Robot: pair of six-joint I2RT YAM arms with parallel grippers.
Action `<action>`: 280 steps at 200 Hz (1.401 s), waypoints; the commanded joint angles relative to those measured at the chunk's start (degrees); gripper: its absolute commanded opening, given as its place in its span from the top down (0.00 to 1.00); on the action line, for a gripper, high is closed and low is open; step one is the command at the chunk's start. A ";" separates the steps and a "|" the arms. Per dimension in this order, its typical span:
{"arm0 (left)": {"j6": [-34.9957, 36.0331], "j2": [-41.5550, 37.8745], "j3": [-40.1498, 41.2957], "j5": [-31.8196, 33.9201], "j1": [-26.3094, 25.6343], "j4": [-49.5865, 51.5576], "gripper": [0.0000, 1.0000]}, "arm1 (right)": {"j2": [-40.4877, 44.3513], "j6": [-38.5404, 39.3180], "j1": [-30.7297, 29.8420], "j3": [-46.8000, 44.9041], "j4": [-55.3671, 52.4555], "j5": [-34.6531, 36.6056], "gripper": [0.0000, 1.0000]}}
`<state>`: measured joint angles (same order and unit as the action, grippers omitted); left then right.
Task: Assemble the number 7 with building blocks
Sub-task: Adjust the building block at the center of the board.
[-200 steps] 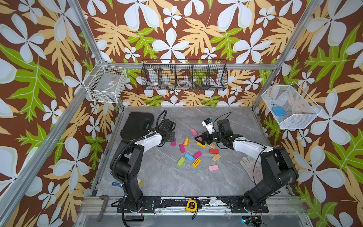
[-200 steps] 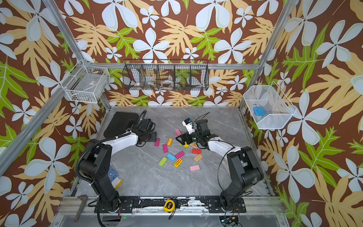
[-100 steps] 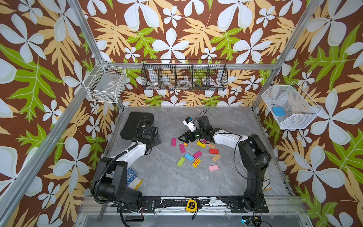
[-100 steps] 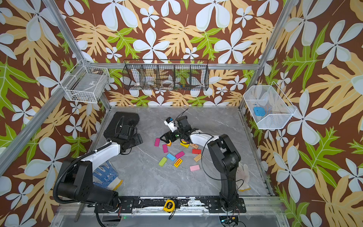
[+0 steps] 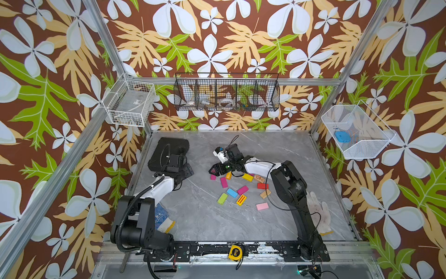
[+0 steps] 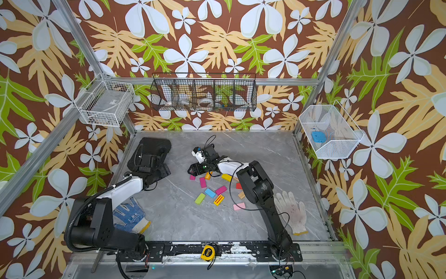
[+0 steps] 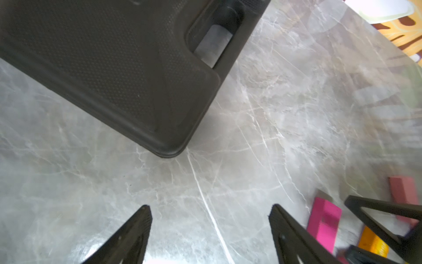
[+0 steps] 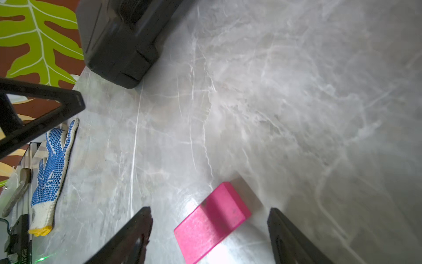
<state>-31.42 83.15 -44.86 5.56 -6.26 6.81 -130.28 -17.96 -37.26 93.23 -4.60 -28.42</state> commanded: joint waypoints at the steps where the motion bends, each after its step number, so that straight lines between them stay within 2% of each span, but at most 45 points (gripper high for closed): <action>1: -0.27 -1.63 0.75 -2.27 0.02 -1.18 0.16 | 0.04 -1.64 -0.77 0.20 -2.29 2.58 0.20; 37: -0.79 -5.99 2.71 -3.87 0.08 -0.30 0.16 | -1.52 -1.58 -2.71 2.39 -3.33 0.87 0.20; 80: -0.65 -12.65 4.72 -3.39 0.02 1.88 0.11 | -6.18 0.69 -5.84 10.75 -6.09 -1.94 0.21; 104: -0.49 -15.65 5.57 -3.76 0.02 3.11 0.09 | -6.00 2.01 -6.78 11.60 -8.04 1.95 0.20; 147: 0.85 -19.87 5.87 -6.09 0.02 5.02 0.06 | -2.17 9.03 -6.95 5.12 -11.31 9.78 0.22; 158: 1.18 -20.75 6.01 -8.18 0.02 5.06 0.05 | -1.06 11.48 -6.91 3.68 -12.45 12.20 0.24; 184: 1.75 -22.75 6.22 -10.03 0.02 6.46 0.02 | 0.98 17.58 -7.04 1.00 -14.77 14.45 0.41; 201: 2.79 -24.01 6.35 -11.10 0.05 7.57 0.02 | 2.08 21.38 -7.13 -0.44 -15.89 15.29 0.46; 233: 5.23 -26.71 6.10 -14.55 0.02 9.87 0.00 | 1.59 26.01 -7.48 0.49 -18.28 17.77 0.61; 280: 8.61 -32.71 6.25 -15.50 0.02 13.92 0.00 | -0.86 30.51 -8.62 3.88 -19.52 17.96 0.71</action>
<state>-25.15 52.84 -38.59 -9.15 -6.26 18.06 -129.67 8.54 -45.25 95.74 -19.77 -11.55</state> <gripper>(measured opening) 0.998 0.306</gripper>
